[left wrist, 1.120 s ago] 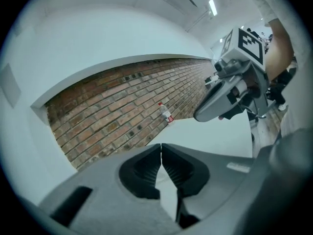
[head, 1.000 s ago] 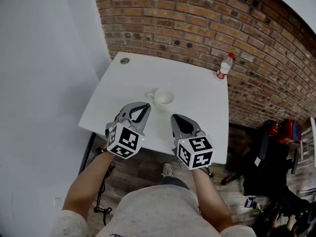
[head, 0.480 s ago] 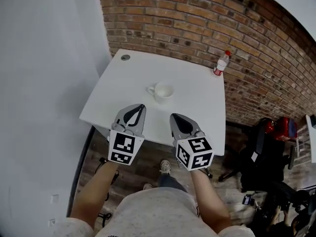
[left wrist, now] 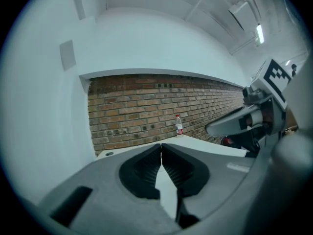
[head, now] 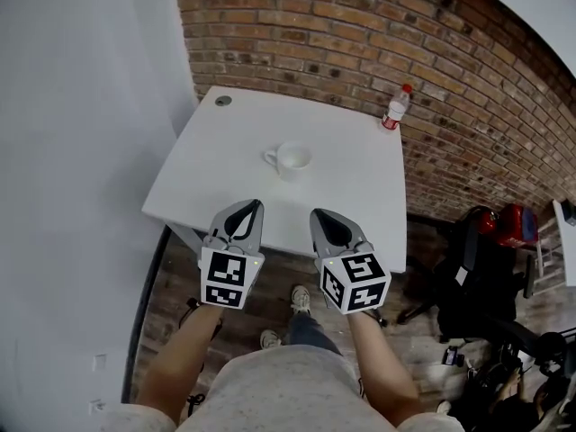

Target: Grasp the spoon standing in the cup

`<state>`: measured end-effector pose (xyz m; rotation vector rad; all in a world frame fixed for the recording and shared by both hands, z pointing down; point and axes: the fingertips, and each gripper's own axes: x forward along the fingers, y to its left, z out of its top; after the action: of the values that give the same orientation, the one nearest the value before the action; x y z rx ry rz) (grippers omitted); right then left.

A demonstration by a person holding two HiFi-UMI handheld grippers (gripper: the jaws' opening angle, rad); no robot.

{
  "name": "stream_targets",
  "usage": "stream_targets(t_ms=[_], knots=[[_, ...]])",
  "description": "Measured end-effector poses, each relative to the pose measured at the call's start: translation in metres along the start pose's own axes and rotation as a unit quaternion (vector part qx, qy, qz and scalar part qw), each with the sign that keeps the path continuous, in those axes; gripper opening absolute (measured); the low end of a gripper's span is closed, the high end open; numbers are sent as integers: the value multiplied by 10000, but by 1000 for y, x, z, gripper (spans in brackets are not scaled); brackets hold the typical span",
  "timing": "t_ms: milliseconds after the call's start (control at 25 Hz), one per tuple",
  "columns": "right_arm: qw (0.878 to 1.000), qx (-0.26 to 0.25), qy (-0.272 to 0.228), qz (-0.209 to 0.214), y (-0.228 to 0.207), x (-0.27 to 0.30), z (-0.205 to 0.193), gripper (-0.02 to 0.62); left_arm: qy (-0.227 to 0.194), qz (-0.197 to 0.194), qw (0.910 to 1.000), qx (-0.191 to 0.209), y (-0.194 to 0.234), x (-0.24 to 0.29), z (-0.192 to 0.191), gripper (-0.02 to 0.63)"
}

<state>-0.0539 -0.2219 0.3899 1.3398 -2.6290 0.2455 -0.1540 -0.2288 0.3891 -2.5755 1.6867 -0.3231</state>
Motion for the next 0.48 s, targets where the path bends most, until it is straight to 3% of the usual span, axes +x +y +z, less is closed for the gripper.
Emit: stream_targets(t_ms=[480], knots=[[10000, -17, 29, -46, -1, -6, -5, 5, 82, -33, 10000, -28, -8, -1, -8, 6]])
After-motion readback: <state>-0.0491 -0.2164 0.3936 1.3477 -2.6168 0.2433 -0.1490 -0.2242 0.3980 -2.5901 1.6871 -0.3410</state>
